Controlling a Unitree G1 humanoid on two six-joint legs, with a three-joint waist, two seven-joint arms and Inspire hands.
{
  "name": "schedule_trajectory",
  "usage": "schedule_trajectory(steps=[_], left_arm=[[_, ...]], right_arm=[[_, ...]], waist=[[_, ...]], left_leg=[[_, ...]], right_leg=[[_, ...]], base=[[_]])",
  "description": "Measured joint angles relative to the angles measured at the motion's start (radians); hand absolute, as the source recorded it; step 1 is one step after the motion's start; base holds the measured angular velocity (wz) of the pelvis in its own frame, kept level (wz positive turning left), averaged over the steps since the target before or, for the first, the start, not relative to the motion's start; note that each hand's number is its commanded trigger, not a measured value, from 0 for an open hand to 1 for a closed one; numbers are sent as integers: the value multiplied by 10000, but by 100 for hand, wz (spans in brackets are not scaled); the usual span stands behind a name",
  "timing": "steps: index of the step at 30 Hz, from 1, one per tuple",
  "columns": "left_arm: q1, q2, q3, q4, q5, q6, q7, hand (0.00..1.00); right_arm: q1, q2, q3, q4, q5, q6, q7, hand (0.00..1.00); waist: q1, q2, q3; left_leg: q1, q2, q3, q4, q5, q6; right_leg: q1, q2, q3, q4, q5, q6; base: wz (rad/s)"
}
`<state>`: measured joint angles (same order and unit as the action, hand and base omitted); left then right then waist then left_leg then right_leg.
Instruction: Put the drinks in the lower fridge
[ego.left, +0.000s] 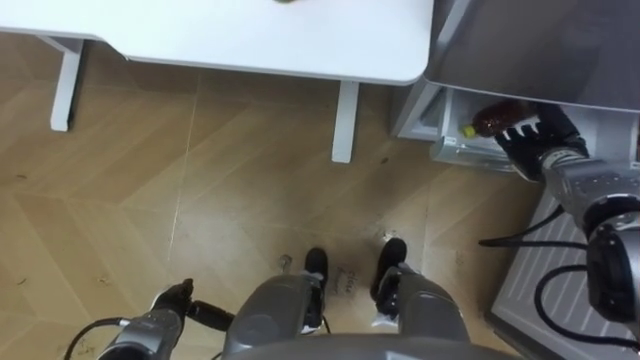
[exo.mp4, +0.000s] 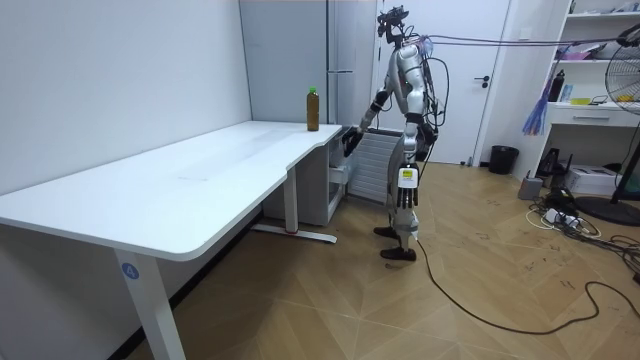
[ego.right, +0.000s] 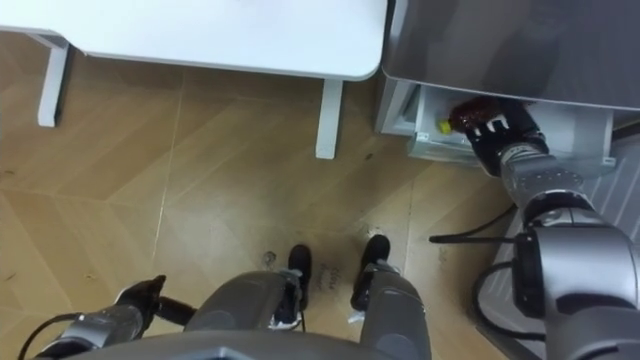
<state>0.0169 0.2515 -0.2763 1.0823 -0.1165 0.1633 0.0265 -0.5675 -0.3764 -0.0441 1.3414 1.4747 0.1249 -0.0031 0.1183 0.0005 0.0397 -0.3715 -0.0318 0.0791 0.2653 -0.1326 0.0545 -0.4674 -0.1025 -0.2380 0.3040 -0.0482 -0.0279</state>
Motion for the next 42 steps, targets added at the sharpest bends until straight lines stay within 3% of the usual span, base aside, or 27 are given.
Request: schedule_trajectory(steps=[9,11,17,21,23,34,36,40,42], left_arm=[[32,19,410,59,4,-54,-165,0],[110,65,567,24,-1,-142,-168,0],[364,66,1451,-2,-1,-239,-199,0],[359,21,1640,18,0,-366,-198,0],[459,1,1792,55,-1,-398,-173,0],[1214,-191,2750,3,134,-530,48,0],[1400,-192,3168,1,381,-556,101,0],[1741,-335,3342,-22,412,-576,244,0],[1750,-405,3343,-15,409,-578,275,0]], right_arm=[[368,0,20,367,-717,87,787,0],[712,4,32,361,-698,97,1031,0],[1290,1,21,346,-1104,71,1458,0],[1778,6,-18,140,-1203,73,1735,0],[2322,52,-90,-10,-1278,76,2001,0],[3736,261,-200,-256,-1504,76,2843,0],[4182,371,-204,-413,-1732,77,2920,0],[5201,685,-205,-625,-1935,-56,3017,0],[5468,890,-206,-576,-2067,-57,3009,0]], waist=[[-49,-19,-5],[-75,-98,-72],[-297,-201,-156],[-347,-195,-216],[-340,-198,-311],[-593,-342,-404],[-587,-413,-464],[-628,-402,-424],[-700,-368,-366]], left_leg=[[710,50,7,-322,0,-3],[959,66,11,-444,-4,-7],[1561,125,10,-683,-21,-26],[1950,157,7,-804,-51,-48],[2358,190,3,-992,-64,-70],[3445,307,43,-1167,-248,-248],[3509,370,39,-1156,-301,-294],[3846,425,11,-1214,-404,-338],[3960,448,0,-1217,-447,-348]], right_leg=[[693,34,-121,-271,24,0],[941,146,-102,-403,35,19],[1664,278,-143,-851,107,82],[2083,346,-143,-1036,118,97],[2463,424,-100,-1199,110,103],[3540,668,-45,-1398,-57,56],[3692,759,-17,-1560,-63,41],[4044,805,-94,-1611,-154,34],[4193,847,-83,-1692,-154,34]], base=[[0],[0],[0],[0],[0],[-2],[-2],[0],[0]])
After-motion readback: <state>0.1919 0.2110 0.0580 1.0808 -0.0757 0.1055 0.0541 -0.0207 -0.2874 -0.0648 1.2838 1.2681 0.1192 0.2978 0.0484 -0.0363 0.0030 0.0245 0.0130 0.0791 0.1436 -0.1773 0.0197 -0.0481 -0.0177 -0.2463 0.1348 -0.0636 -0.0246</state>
